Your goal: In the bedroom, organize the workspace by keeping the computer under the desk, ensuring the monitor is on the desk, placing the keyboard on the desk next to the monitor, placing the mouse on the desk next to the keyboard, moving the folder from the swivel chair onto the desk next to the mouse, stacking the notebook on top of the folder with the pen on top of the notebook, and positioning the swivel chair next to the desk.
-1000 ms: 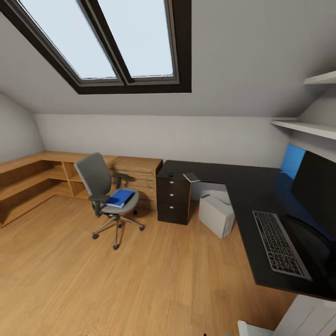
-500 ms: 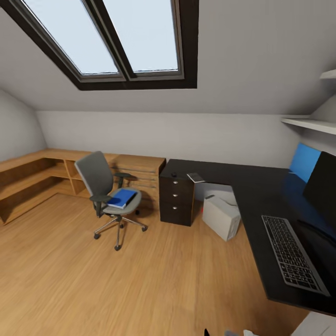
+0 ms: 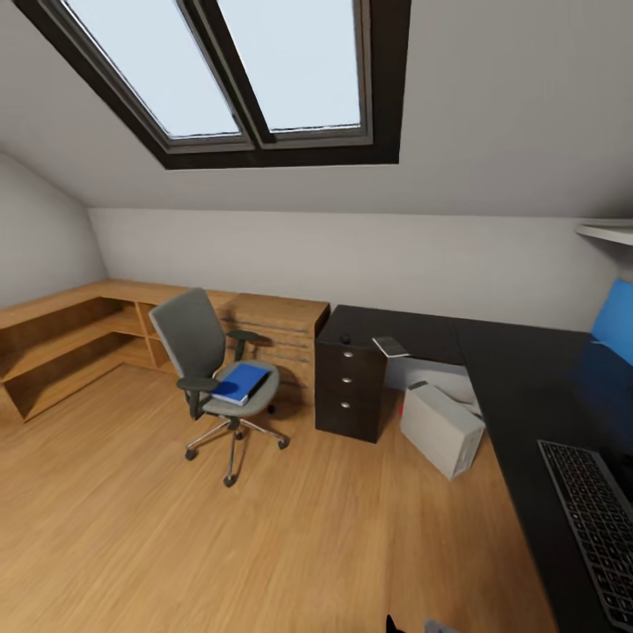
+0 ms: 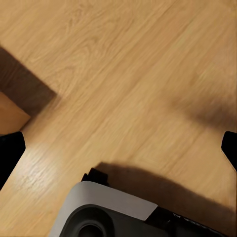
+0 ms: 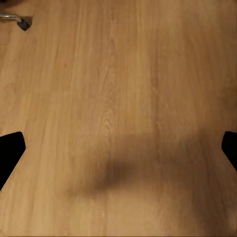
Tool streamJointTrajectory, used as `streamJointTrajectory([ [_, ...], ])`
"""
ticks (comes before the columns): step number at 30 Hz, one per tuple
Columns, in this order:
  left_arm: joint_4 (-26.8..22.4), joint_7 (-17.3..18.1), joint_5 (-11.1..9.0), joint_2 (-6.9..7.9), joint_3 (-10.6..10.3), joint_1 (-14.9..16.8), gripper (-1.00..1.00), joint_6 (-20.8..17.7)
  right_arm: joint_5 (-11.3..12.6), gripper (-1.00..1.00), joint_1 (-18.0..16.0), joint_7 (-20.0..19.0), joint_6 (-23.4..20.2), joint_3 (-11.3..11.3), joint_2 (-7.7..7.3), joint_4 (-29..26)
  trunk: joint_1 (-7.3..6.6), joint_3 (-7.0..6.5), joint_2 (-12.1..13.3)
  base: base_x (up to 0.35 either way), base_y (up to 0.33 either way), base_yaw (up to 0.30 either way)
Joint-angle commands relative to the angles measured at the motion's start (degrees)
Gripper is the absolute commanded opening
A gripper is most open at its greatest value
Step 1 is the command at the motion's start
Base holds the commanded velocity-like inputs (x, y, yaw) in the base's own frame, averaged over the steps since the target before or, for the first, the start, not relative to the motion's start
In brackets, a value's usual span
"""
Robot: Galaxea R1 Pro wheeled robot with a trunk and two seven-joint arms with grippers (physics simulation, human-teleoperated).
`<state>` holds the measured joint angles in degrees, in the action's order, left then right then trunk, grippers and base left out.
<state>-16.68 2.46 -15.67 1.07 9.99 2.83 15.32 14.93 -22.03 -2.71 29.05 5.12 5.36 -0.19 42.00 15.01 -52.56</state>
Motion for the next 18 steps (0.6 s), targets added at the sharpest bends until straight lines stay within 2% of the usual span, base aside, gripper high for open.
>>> streamJointTrajectory([
  [1, 0.09, 0.25, -0.59, -0.01, 0.0, 0.06, 1.0, 0.15, 0.1, 1.0, -0.03, -0.28, 0.2, 0.46, 0.01, 0.04, 0.04, 0.07, -0.04, 0.335, -0.066, 0.269],
  [11, 0.15, 0.26, -0.59, -0.02, 0.02, 0.06, 1.0, 0.15, 0.1, 1.0, -0.03, -0.21, 0.69, 0.49, 0.01, 0.01, 0.04, 0.11, -0.04, 0.334, -0.1, 0.274],
  [18, 0.16, 0.25, -0.59, -0.02, 0.03, 0.04, 1.0, 0.15, 0.16, 1.0, -0.03, -0.2, 5.1, 0.5, 0.01, 0.3, 0.04, -0.11, -0.04, 0.325, -0.133, 0.273],
])
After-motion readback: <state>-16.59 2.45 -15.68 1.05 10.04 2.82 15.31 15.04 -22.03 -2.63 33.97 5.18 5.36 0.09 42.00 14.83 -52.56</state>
